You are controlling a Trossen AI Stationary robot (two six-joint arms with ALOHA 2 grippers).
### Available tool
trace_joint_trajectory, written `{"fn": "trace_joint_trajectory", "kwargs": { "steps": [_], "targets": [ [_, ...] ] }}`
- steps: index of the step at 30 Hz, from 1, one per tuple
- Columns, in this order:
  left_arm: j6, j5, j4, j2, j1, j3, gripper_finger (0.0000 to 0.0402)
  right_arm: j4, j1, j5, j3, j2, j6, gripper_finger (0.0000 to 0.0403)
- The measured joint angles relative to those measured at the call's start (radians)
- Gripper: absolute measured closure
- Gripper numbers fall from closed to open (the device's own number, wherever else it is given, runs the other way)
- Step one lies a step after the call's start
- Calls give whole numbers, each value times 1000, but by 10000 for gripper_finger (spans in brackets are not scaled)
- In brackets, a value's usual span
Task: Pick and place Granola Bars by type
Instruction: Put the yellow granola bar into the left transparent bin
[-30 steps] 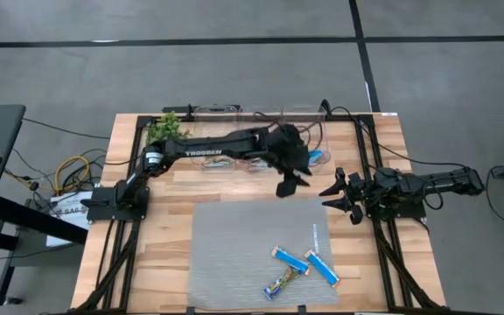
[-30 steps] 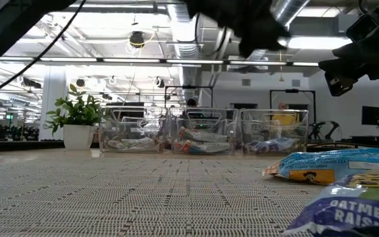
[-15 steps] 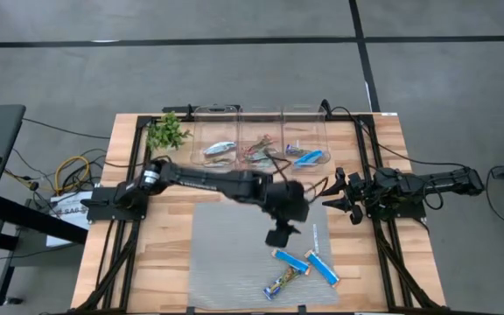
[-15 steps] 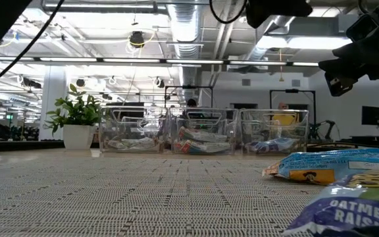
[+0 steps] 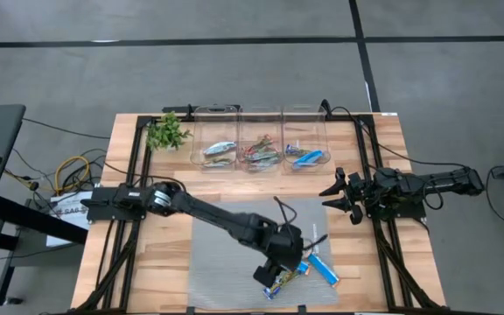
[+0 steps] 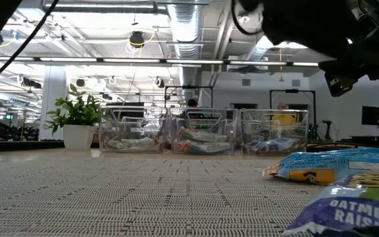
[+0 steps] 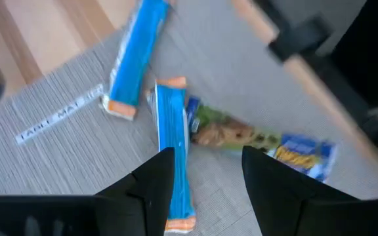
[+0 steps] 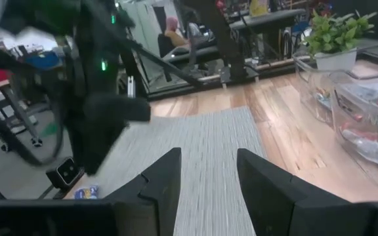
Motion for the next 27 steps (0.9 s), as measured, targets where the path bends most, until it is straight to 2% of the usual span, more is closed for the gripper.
{"fn": "trace_joint_trajectory", "kwargs": {
  "steps": [4,9,27],
  "targets": [
    [42,-88,33,44,-10,-1,230,0,0,0,0,-1,0,261],
    [60,-140,68,85,-10,0,230,0,0,0,0,0,0,259],
    [53,-104,84,157,-10,-1,230,2,0,0,0,0,0,261]
  ]
}}
